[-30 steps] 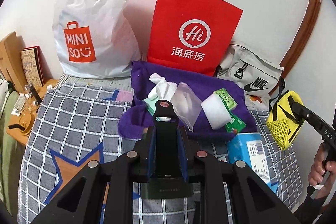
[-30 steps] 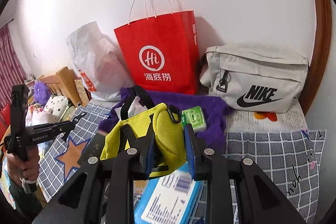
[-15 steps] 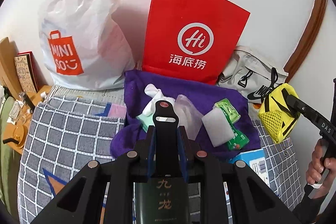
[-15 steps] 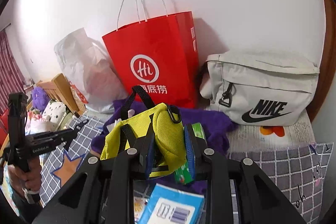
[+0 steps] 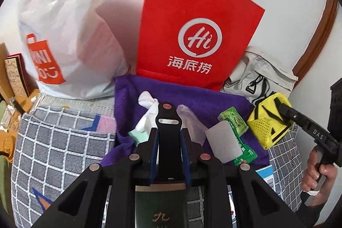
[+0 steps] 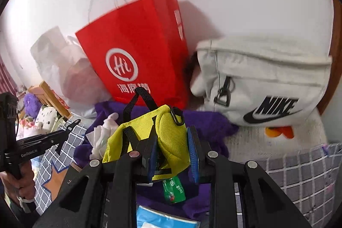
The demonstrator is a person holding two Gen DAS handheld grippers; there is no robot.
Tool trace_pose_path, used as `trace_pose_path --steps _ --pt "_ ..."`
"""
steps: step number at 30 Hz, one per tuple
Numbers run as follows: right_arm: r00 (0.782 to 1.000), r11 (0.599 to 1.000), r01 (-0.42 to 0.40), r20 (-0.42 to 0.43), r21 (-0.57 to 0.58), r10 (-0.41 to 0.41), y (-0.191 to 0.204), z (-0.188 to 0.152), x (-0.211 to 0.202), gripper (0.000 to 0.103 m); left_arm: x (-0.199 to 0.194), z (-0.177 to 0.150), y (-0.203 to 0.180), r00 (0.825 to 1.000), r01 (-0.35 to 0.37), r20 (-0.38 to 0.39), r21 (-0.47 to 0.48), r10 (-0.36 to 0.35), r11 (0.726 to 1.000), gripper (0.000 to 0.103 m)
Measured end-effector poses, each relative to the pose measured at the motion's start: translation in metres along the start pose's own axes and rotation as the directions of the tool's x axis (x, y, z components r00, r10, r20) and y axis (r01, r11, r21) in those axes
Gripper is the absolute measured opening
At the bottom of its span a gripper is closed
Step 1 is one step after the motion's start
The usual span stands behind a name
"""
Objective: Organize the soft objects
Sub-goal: 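Lower the yellow pouch onto the purple towel and open the right gripper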
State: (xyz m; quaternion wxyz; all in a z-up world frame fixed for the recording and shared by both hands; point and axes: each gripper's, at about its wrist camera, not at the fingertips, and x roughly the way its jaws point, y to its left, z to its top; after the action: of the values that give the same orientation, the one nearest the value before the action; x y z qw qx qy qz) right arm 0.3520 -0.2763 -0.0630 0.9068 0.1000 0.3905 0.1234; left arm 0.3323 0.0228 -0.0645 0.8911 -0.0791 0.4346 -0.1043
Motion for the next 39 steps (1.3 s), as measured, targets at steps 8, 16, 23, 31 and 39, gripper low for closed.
trace_pose_path --steps 8,16,23,31,39 --pt "0.998 0.992 -0.032 -0.054 0.125 0.039 -0.023 -0.004 0.035 0.026 0.035 0.003 -0.015 0.998 0.020 -0.057 0.043 -0.017 0.999 0.020" --pt "0.989 0.993 -0.022 -0.143 0.112 0.038 -0.020 -0.011 0.067 0.027 0.069 -0.002 -0.019 0.991 0.014 -0.131 0.063 -0.005 0.998 0.020" --pt "0.985 0.998 0.000 -0.173 0.058 0.010 -0.014 -0.014 0.074 0.030 0.079 -0.002 -0.019 0.988 0.022 -0.154 0.054 -0.013 0.998 0.020" --pt "0.990 1.000 0.005 -0.140 0.014 -0.003 -0.001 -0.012 0.053 0.043 0.072 0.000 -0.025 0.988 0.007 -0.155 0.069 0.004 0.998 0.020" --pt "0.999 0.998 -0.007 -0.032 -0.069 0.005 0.032 -0.024 -0.004 0.057 0.007 -0.007 -0.034 0.998 -0.047 -0.031 0.107 0.050 0.993 0.038"
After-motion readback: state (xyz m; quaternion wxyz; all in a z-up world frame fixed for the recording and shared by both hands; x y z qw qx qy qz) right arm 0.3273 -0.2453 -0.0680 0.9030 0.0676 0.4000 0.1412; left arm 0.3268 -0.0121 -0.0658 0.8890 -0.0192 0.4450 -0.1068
